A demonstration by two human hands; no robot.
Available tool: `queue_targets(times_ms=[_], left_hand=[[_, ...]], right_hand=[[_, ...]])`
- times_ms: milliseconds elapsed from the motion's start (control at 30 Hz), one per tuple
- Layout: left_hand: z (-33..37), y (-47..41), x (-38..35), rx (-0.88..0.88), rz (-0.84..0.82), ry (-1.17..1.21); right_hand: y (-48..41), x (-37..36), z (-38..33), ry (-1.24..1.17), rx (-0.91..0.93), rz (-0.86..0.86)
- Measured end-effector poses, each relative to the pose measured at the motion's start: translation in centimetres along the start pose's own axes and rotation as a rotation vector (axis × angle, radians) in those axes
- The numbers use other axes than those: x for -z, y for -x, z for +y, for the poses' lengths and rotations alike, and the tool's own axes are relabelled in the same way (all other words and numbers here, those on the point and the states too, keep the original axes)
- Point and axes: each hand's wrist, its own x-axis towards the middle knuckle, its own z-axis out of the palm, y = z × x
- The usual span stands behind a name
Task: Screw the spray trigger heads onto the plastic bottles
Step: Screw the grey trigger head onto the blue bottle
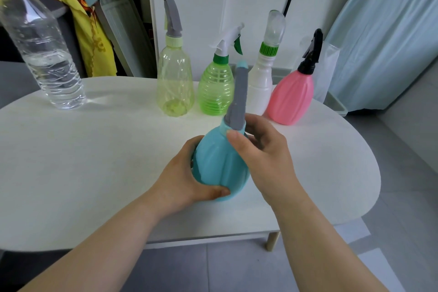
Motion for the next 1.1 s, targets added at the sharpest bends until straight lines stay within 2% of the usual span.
queue_targets(times_ms=[133,300,367,567,733,900,1100], left_hand=[[0.3,0.1,-0.3,-0.01,0.029,-0.029],[0.4,0.1,-0.4,-0.01,0.053,-0.026],[0.4,0.1,-0.4,-0.015,0.073,-0.041],[0.4,0.2,-0.7,-0.036,0.081,-0.061],[0.2,0.0,-0.3,0.009,0.078,0.028],[0.2,0.3,-0.4,0.0,0.014,0.075],[0.4,0.2,0.7,-0.027,-0.151,0.15]], right_hand=[[0.0,-0.4,0.1,0.066,0.034,0.149],[0.2,-0.4,0.1,-0.079,0.044,-0.025],[0.1,-0.1,0.1,-0.074,0.048,-0.045],[0.3,-1.0,0.6,-0.035,0.028,0.173],[0.1,-0.7,0.7,-0.133,-0.016,0.009],[-0.2,0.4,0.6,-0.178,-0.015,-0.018],[-0.2,0.9,0.5,-0.079,-0.128,-0.147]])
